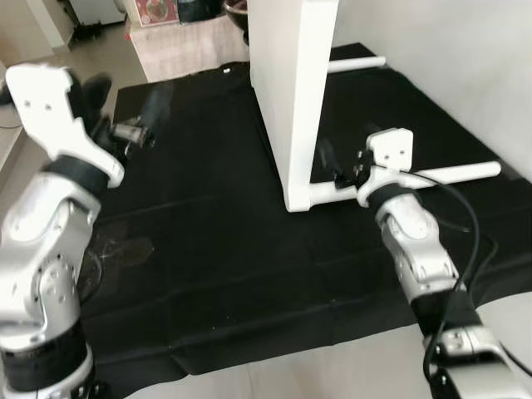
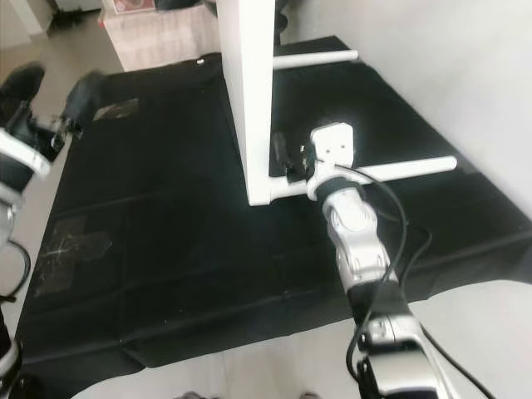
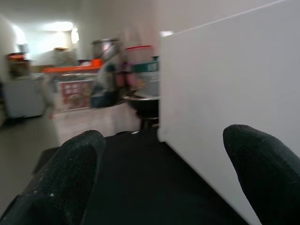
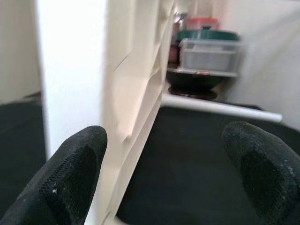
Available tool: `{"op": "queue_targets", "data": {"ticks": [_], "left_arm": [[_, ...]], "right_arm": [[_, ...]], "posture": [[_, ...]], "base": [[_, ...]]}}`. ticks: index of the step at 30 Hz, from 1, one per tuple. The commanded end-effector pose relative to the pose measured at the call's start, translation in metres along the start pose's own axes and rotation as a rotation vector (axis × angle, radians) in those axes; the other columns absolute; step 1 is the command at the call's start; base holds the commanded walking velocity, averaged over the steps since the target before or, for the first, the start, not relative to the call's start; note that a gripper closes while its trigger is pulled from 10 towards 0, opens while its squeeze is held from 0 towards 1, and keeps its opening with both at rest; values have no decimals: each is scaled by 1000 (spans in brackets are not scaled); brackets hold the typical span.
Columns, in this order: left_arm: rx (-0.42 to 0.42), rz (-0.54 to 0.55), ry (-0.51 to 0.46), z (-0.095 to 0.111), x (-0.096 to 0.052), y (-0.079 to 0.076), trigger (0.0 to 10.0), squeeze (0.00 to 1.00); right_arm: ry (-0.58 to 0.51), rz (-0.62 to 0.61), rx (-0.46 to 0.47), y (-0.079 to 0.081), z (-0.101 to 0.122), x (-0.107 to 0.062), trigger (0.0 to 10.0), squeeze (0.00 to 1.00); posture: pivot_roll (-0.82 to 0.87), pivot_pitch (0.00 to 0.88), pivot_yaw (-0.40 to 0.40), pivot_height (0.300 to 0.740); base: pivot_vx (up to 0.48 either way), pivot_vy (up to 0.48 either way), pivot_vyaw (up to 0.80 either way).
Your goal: Building children table
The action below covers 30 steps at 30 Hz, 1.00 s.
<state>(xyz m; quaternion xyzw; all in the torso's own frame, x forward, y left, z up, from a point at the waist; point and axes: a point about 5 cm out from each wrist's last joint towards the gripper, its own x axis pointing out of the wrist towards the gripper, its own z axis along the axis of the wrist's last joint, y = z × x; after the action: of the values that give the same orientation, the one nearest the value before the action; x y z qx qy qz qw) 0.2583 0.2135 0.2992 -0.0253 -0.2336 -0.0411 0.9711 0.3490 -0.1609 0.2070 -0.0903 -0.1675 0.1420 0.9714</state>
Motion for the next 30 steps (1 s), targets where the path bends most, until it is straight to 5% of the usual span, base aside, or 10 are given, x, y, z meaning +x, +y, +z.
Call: {"op": "queue_targets", "data": {"ticks": [1,13,20,30], "left_arm": [[17,48,6,-2,-8,5,10000,0],[47,140,153,-38,-55,0,10000,0],[39,84,287,-68,-84,-21,10000,0],[-89,26,509,-110,-135,-53,10000,0]], "right_arm": [[14,44,-2,10,-3,-5,10000,0],[69,89,-25,26,-14,-32,10000,0],[147,97,-6,36,-30,-53,10000,0],[184,162,24,61,-31,-69,10000,0]], "posture": [[-75,110,64,740],[-60,103,59,740],[-56,113,46,740],[-76,141,46,740]], "base": [[0,0,0],[0,0,0],[0,0,0],[0,0,0]]}}
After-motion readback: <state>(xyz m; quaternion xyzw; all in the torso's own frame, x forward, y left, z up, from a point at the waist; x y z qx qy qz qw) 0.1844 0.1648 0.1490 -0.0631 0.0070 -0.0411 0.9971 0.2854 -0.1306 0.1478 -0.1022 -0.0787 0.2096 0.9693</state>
